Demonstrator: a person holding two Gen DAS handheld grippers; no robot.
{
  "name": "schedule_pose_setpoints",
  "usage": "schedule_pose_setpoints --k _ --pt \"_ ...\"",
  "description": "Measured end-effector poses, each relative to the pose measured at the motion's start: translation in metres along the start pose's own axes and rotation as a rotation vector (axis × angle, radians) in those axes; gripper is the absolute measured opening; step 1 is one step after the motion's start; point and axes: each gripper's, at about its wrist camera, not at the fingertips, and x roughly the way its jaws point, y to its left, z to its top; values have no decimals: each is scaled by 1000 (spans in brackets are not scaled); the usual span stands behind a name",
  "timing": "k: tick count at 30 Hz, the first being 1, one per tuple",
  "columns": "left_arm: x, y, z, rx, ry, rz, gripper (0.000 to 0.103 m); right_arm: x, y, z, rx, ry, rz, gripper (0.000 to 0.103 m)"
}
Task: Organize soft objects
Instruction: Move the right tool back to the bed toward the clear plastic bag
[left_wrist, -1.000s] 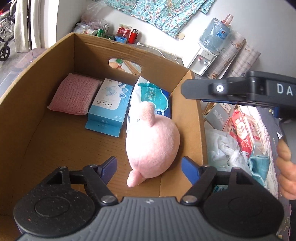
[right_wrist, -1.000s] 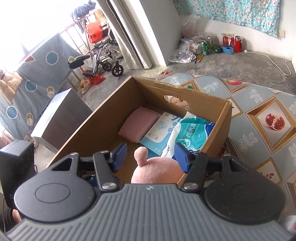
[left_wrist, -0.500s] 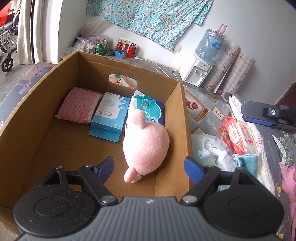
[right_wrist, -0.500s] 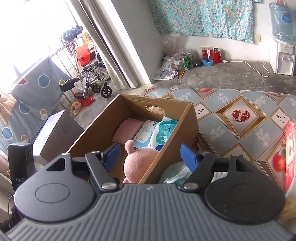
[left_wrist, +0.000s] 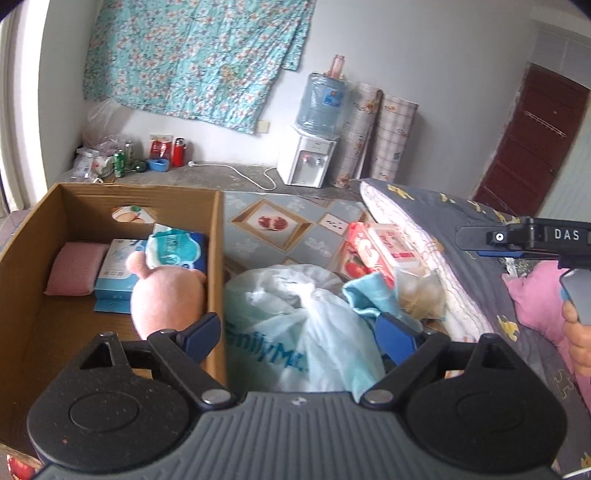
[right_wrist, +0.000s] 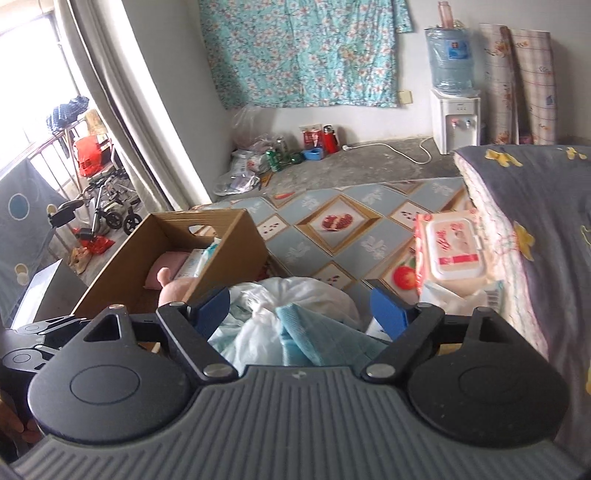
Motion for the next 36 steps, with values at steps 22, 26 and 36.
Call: schedule_pose_setpoints --k 22,26,36 --pt "100 -110 -17 143 -1 -99 75 42 -126 -30 214 94 -42 83" --pt "132 -125 3 209 42 -95 70 67 -152 -12 262 104 -46 82" --pt "188 -153 -7 224 165 -158 46 158 -172 35 33 267 58 65"
